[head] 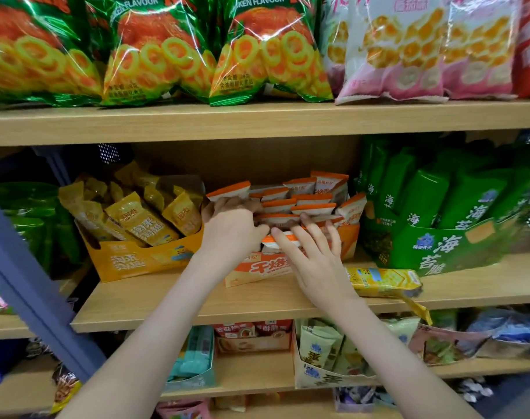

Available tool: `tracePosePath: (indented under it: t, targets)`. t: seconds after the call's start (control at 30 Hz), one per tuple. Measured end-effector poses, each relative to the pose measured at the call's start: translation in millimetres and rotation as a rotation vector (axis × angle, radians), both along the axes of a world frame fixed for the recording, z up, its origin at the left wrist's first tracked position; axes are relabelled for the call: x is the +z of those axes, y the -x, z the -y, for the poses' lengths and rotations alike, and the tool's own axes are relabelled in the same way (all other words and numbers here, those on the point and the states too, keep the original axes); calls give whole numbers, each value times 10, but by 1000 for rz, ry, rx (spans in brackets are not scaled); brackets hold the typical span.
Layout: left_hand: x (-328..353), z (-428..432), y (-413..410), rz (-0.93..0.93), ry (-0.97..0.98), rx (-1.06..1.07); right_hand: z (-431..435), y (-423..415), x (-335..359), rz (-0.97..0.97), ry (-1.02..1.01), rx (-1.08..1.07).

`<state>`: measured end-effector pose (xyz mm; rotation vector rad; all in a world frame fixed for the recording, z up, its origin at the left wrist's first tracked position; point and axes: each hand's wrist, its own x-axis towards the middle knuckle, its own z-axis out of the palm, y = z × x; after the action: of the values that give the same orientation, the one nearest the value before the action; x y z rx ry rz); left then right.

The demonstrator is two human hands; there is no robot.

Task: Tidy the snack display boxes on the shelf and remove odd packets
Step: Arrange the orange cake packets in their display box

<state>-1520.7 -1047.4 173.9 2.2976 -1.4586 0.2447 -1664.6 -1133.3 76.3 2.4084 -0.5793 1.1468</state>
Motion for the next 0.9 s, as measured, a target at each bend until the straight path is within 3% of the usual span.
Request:
tracePosePath:
  t: [0.13,0.33,0.57,0.73,0.9]
  targets:
    - [-116,41,46,14,255,23,31,30,-29,20,14,3]
    - [-118,-43,59,-73,922,-132,58,28,-65,30,7,22]
    - [-120,-149,13,-178,1029,-250,56,-1,-81,39,1,26]
    - [97,-426,41,-104,1323,-338,28,17,-65,41,-21,24]
    - [242,-743,-157,-389,1508,-458,-47,42,-20,14,-48,31]
